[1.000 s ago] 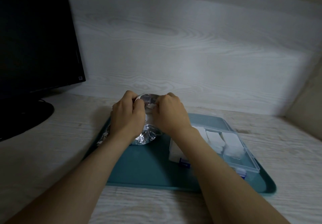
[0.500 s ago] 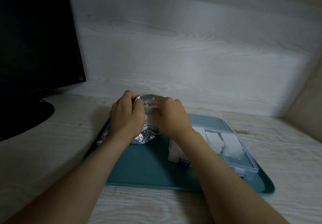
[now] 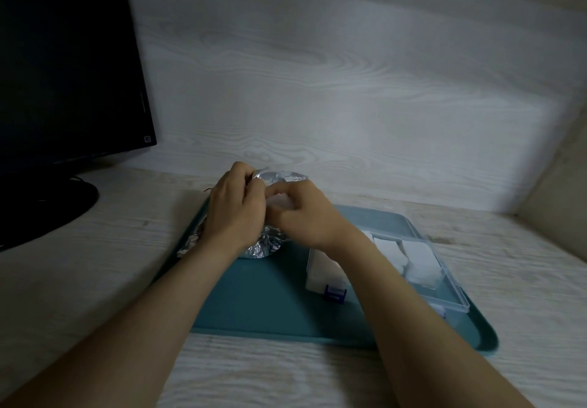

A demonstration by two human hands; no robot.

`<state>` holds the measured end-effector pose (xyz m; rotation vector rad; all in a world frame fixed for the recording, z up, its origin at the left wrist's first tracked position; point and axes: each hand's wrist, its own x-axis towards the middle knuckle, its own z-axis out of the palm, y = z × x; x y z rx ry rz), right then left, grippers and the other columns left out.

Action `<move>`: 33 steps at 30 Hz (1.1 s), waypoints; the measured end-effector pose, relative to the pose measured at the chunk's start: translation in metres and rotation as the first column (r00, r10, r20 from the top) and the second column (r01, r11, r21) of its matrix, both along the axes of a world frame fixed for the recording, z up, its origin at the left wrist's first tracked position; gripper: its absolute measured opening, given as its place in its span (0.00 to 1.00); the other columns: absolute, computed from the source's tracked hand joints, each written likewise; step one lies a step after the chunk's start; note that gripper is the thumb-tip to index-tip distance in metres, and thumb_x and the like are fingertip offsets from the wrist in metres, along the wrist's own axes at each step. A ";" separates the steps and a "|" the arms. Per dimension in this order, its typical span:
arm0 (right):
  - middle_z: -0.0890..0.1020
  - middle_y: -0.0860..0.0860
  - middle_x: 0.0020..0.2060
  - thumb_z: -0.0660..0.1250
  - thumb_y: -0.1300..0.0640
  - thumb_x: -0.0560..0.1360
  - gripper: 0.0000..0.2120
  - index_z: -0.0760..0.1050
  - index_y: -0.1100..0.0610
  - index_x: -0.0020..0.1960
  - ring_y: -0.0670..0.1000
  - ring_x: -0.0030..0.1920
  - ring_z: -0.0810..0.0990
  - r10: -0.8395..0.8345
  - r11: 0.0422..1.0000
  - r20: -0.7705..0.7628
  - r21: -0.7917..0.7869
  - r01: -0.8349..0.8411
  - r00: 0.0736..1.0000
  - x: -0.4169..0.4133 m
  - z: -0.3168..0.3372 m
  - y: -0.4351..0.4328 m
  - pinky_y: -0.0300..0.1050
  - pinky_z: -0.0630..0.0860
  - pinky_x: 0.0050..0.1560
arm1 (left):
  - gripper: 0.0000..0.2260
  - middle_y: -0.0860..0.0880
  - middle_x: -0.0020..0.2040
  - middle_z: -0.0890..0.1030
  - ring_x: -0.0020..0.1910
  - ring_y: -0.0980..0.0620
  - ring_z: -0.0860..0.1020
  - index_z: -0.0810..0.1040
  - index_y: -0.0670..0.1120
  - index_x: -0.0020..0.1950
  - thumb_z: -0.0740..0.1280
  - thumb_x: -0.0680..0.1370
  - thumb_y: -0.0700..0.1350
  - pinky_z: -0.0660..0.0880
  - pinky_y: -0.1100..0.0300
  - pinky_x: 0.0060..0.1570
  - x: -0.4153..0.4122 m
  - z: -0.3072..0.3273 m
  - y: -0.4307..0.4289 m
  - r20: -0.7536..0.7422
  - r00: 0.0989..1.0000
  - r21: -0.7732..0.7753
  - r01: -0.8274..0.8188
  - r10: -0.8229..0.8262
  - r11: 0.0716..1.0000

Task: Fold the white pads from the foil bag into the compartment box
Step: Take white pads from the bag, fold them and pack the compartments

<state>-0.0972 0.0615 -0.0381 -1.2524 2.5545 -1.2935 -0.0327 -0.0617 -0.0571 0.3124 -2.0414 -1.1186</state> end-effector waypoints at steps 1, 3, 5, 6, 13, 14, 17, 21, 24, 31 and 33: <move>0.87 0.52 0.40 0.69 0.57 0.72 0.07 0.85 0.51 0.47 0.55 0.46 0.86 0.007 1.000 -0.002 -0.008 -0.007 1.000 0.000 -0.001 0.001 0.56 0.84 0.53 | 0.07 0.48 0.47 0.79 0.48 0.47 0.74 0.73 0.45 0.49 0.59 0.82 0.46 0.67 0.61 0.41 0.000 0.000 0.000 0.001 1.000 0.001 0.002 -0.002 1.000; 0.88 0.53 0.39 0.70 0.61 0.77 0.06 0.85 0.54 0.48 0.55 0.45 0.86 0.020 1.000 -0.009 -0.011 -0.020 1.000 -0.001 -0.002 0.004 0.56 0.83 0.53 | 0.06 0.48 0.47 0.79 0.48 0.47 0.75 0.73 0.46 0.49 0.60 0.83 0.45 0.66 0.57 0.42 -0.001 0.000 -0.001 0.004 1.000 -0.001 0.004 -0.004 1.000; 0.88 0.55 0.40 0.72 0.62 0.79 0.04 0.85 0.56 0.49 0.55 0.44 0.87 0.030 0.998 0.011 -0.050 -0.030 0.999 -0.002 -0.003 0.005 0.57 0.84 0.54 | 0.06 0.48 0.46 0.79 0.48 0.47 0.75 0.73 0.46 0.49 0.60 0.83 0.46 0.65 0.57 0.42 -0.002 -0.001 -0.001 -0.004 1.000 -0.010 -0.006 0.006 1.000; 0.88 0.56 0.40 0.73 0.61 0.79 0.03 0.85 0.57 0.49 0.55 0.44 0.88 0.036 0.996 0.050 -0.085 -0.032 0.998 -0.003 -0.004 0.007 0.59 0.84 0.55 | 0.06 0.48 0.46 0.79 0.48 0.47 0.75 0.73 0.45 0.49 0.59 0.82 0.46 0.64 0.56 0.41 -0.003 0.000 -0.001 -0.011 1.000 -0.015 -0.017 0.017 1.000; 0.86 0.58 0.37 0.75 0.59 0.79 0.04 0.84 0.58 0.45 0.54 0.36 0.84 -0.051 0.948 0.245 -0.293 0.124 0.968 -0.007 0.002 0.019 0.57 0.84 0.47 | 0.10 0.45 0.47 0.81 0.49 0.39 0.77 0.71 0.44 0.52 0.57 0.81 0.50 0.73 0.47 0.51 0.000 0.002 -0.001 0.008 0.998 -0.099 -0.065 0.066 0.993; 0.86 0.58 0.36 0.74 0.61 0.79 0.05 0.84 0.58 0.44 0.55 0.35 0.84 -0.045 0.939 0.276 -0.315 0.135 0.960 -0.006 0.003 0.021 0.56 0.84 0.44 | 0.11 0.44 0.48 0.81 0.50 0.37 0.77 0.70 0.44 0.53 0.55 0.80 0.51 0.74 0.44 0.53 0.002 0.002 -0.001 0.014 0.997 -0.113 -0.074 0.076 0.991; 0.85 0.56 0.33 0.72 0.62 0.80 0.06 0.83 0.60 0.44 0.52 0.33 0.82 -0.060 0.922 0.277 -0.352 0.159 0.959 -0.005 0.007 0.025 0.48 0.81 0.39 | 0.09 0.42 0.51 0.81 0.50 0.35 0.78 0.68 0.44 0.56 0.56 0.80 0.48 0.75 0.41 0.53 0.001 0.001 -0.001 0.008 0.993 -0.150 -0.114 0.117 0.982; 0.84 0.52 0.32 0.71 0.61 0.81 0.07 0.83 0.62 0.46 0.48 0.31 0.81 -0.088 0.886 0.290 -0.415 0.208 0.953 -0.001 0.015 0.031 0.41 0.77 0.34 | 0.12 0.42 0.60 0.79 0.55 0.36 0.80 0.69 0.44 0.65 0.63 0.82 0.41 0.76 0.42 0.56 -0.002 -0.002 -0.005 -0.045 0.989 -0.154 -0.146 0.140 0.977; 0.82 0.52 0.31 0.71 0.60 0.82 0.07 0.82 0.62 0.46 0.48 0.27 0.77 -0.065 0.856 0.338 -0.465 0.227 0.939 0.003 0.022 0.043 0.41 0.73 0.29 | 0.15 0.46 0.65 0.76 0.58 0.42 0.79 0.71 0.49 0.69 0.66 0.83 0.45 0.76 0.42 0.62 0.000 -0.001 0.000 -0.103 0.992 -0.192 -0.095 0.077 0.977; 0.82 0.51 0.32 0.75 0.56 0.79 0.06 0.84 0.59 0.51 0.51 0.29 0.75 -0.106 0.874 0.272 -0.433 0.220 0.957 0.002 0.019 0.080 0.42 0.74 0.31 | 0.16 0.50 0.61 0.81 0.61 0.48 0.77 0.81 0.47 0.61 0.56 0.82 0.49 0.72 0.42 0.66 0.011 0.012 0.023 -0.249 0.968 -0.363 -0.061 -0.034 0.930; 0.82 0.51 0.32 0.77 0.57 0.78 0.06 0.84 0.59 0.51 0.50 0.29 0.76 -0.075 0.905 0.232 -0.392 0.164 0.970 0.002 0.017 0.091 0.43 0.75 0.31 | 0.15 0.51 0.60 0.81 0.62 0.49 0.76 0.81 0.46 0.64 0.61 0.82 0.47 0.72 0.47 0.65 0.014 0.015 0.033 -0.264 0.961 -0.443 -0.039 -0.089 0.896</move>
